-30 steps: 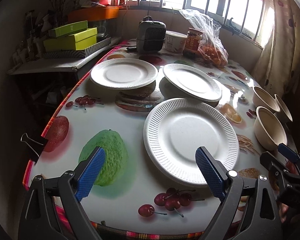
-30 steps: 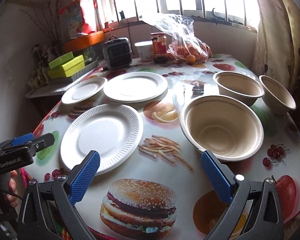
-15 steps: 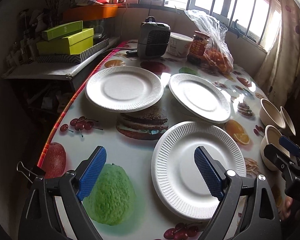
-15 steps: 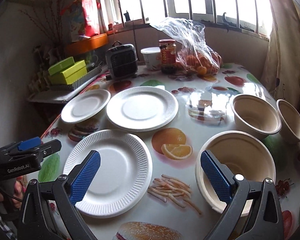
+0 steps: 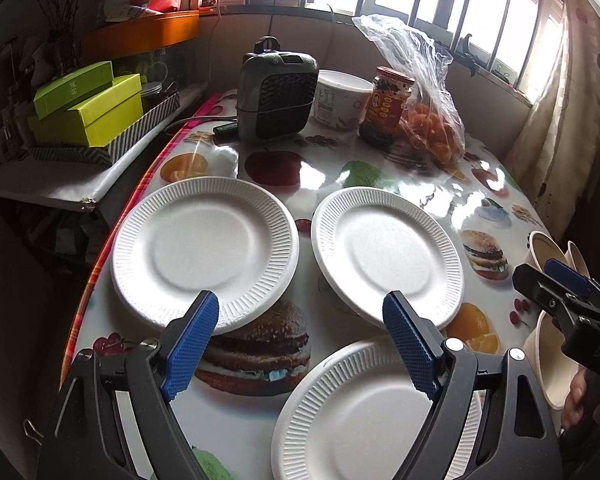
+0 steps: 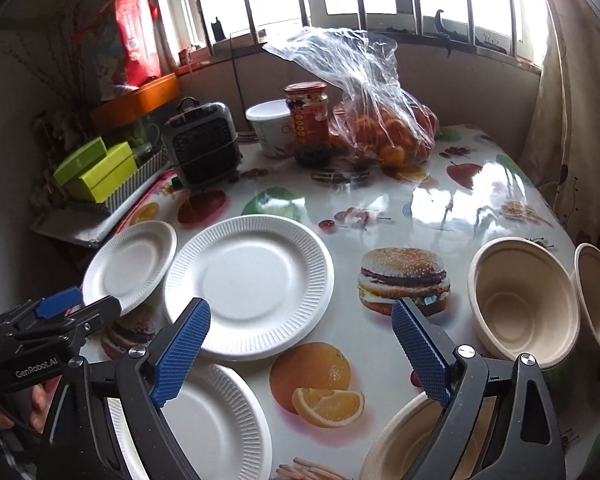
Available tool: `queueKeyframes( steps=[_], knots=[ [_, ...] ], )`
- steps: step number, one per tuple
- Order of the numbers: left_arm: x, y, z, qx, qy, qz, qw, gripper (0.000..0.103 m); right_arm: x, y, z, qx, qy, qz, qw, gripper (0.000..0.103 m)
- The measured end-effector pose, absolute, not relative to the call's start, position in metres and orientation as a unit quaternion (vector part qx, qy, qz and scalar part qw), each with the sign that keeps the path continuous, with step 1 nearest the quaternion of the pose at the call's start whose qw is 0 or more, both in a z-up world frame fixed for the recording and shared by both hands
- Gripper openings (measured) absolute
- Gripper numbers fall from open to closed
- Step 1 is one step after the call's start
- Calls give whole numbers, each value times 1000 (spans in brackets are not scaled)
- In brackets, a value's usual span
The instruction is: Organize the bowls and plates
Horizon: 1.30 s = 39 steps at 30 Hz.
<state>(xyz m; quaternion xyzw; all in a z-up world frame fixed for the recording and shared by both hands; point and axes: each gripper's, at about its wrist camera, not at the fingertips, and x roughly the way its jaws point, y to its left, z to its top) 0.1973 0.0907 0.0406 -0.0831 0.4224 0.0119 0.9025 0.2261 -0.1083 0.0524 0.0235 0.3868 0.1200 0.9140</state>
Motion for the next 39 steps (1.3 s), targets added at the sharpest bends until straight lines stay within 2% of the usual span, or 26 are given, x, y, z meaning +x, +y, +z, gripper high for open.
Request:
queueKeyframes(
  steps=[5, 7, 10, 12, 13, 18, 22, 27, 29, 31, 33, 39],
  knots=[
    [220, 88, 32, -82, 438, 10, 895, 82, 263, -118, 40, 36, 427, 115, 896, 91],
    [227, 88, 29, -83, 446, 8, 891, 76, 276, -122, 35, 34, 441, 105, 891, 91],
    [236, 86, 24, -84, 454, 7, 887, 76, 292, -126, 28, 30, 459, 106, 882, 90],
    [241, 85, 22, -82, 457, 7, 886, 76, 304, -129, 20, 38, 479, 111, 870, 84],
    [244, 85, 21, -83, 460, 8, 884, 76, 309, -130, 16, 36, 489, 107, 865, 78],
    [252, 86, 13, -89, 472, 8, 877, 75, 327, -132, -1, 41, 522, 111, 844, 75],
    [256, 85, 8, -97, 485, -3, 869, 65, 333, -130, -9, 46, 537, 114, 834, 69],
    [258, 84, 5, -104, 490, -7, 866, 64, 337, -129, -18, 68, 552, 127, 821, 63],
    [260, 85, 3, -110, 495, -9, 862, 60, 338, -129, -18, 69, 552, 124, 822, 59],
    [261, 86, 0, -118, 502, -14, 856, 51, 338, -128, -18, 73, 552, 129, 821, 56],
    [261, 85, 0, -119, 502, -15, 857, 51, 338, -128, -17, 77, 552, 133, 820, 54],
    [262, 83, 0, -121, 504, -19, 855, 43, 337, -129, -18, 89, 553, 140, 816, 36]
  ],
)
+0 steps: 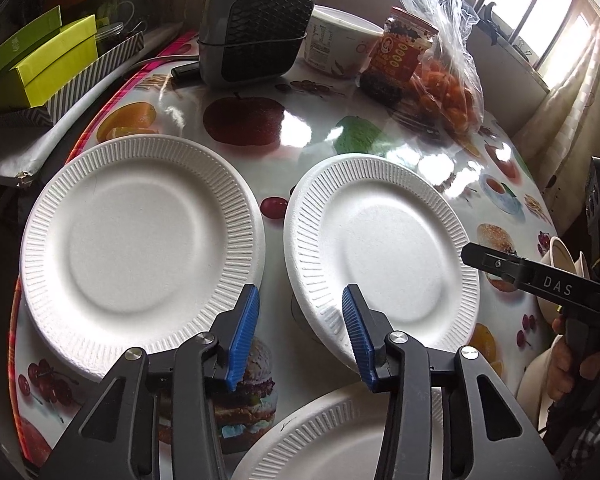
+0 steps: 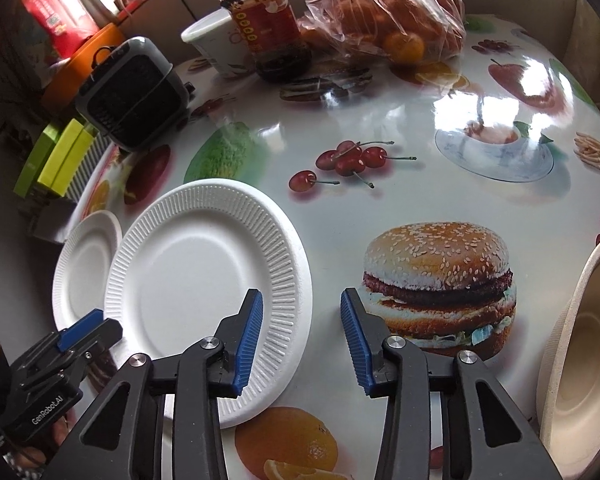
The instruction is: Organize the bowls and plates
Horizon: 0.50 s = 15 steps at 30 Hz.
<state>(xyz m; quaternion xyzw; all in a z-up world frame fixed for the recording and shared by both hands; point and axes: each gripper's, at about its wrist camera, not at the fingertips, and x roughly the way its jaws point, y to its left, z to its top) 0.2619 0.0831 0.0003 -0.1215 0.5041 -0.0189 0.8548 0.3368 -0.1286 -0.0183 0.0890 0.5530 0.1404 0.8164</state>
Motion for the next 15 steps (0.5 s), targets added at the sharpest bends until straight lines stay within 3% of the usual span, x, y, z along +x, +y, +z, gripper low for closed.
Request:
queueKeyframes(
  steps=[8, 15],
  knots=[
    [264, 81, -1, -128, 508, -26, 851, 31, 336, -128, -19, 96, 556, 145, 813, 17],
    [264, 78, -1, -128, 507, -30, 852, 24, 336, -128, -20, 96, 555, 145, 813, 16]
  ],
)
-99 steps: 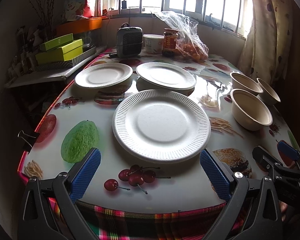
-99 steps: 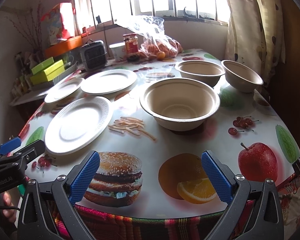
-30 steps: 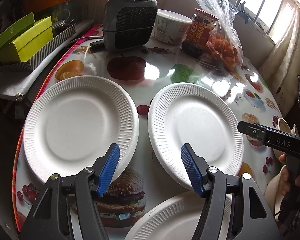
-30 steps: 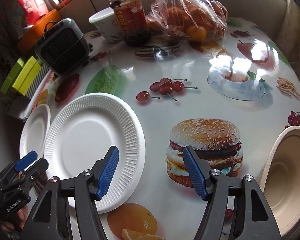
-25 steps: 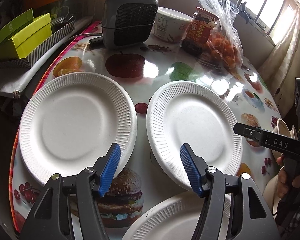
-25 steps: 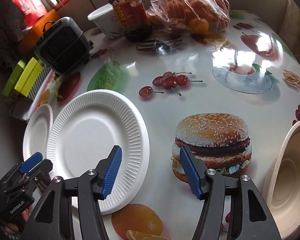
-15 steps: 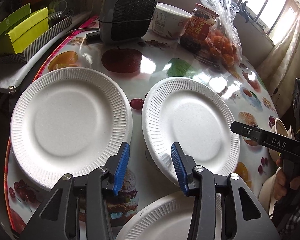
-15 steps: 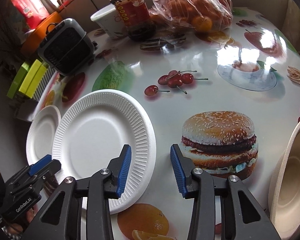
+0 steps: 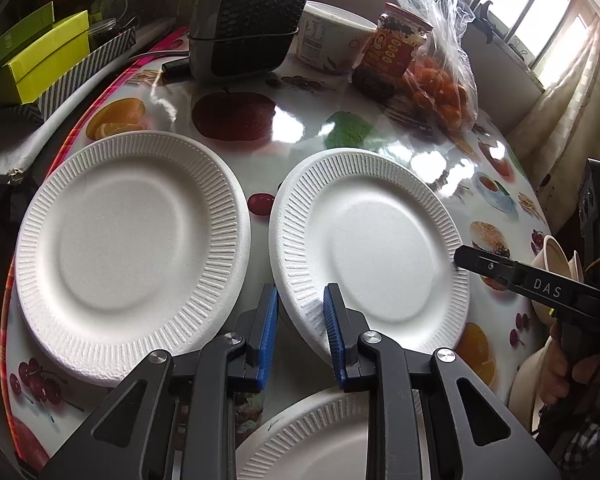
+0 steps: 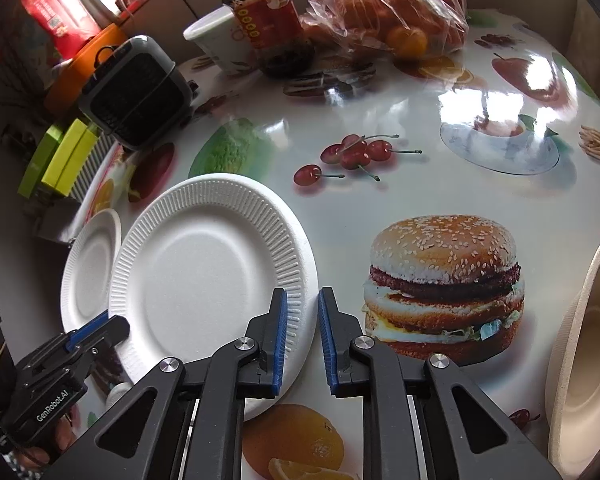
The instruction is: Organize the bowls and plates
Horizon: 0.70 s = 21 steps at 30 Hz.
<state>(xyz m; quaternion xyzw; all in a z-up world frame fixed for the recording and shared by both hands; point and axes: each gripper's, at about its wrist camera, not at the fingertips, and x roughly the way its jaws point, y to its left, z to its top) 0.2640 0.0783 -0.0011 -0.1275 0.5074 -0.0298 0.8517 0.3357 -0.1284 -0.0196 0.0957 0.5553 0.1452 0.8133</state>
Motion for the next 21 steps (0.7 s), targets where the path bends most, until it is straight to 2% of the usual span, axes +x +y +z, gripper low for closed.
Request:
queueKeyframes(
  steps=[21],
  knots=[
    [262, 75, 4, -125, 505, -32, 854, 24, 325, -134, -9, 95, 542, 143, 822, 15]
  ],
)
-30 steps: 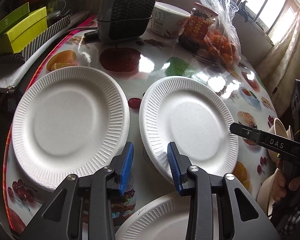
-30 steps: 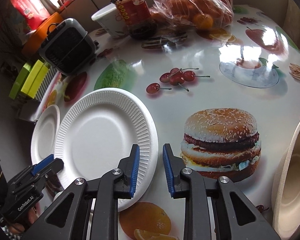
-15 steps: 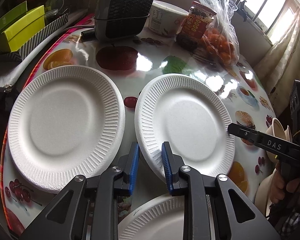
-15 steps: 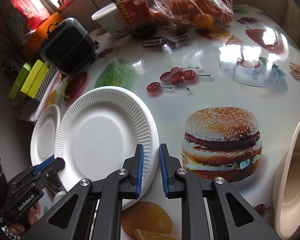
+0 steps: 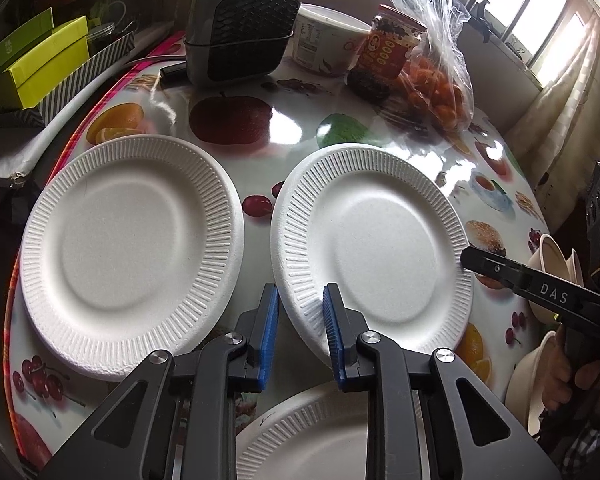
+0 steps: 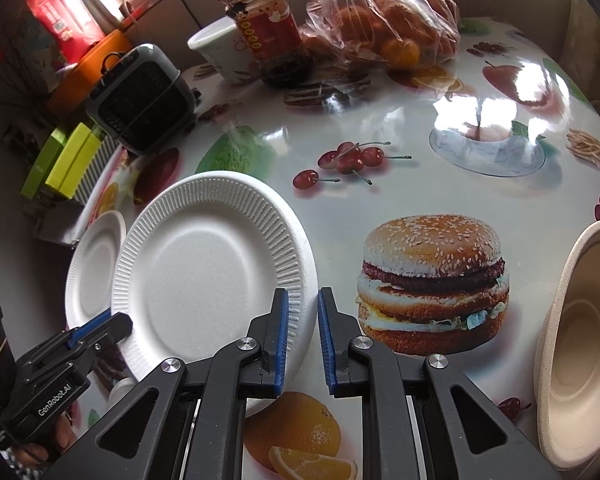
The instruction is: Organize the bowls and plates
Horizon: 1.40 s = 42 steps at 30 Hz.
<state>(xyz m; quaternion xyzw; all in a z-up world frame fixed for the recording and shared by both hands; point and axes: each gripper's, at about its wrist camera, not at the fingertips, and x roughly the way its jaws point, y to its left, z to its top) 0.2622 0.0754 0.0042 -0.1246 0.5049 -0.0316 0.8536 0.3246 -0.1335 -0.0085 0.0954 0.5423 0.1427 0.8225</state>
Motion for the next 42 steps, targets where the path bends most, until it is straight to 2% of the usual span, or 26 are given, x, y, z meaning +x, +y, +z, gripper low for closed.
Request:
queueKeyframes(
  steps=[26, 42],
  knots=[
    [222, 67, 38, -120, 479, -41, 869, 24, 278, -141, 30, 98, 509, 150, 842, 15],
    [180, 73, 39, -124, 476, -37, 870, 24, 235, -136, 37, 101, 505, 168, 841, 15]
  ],
)
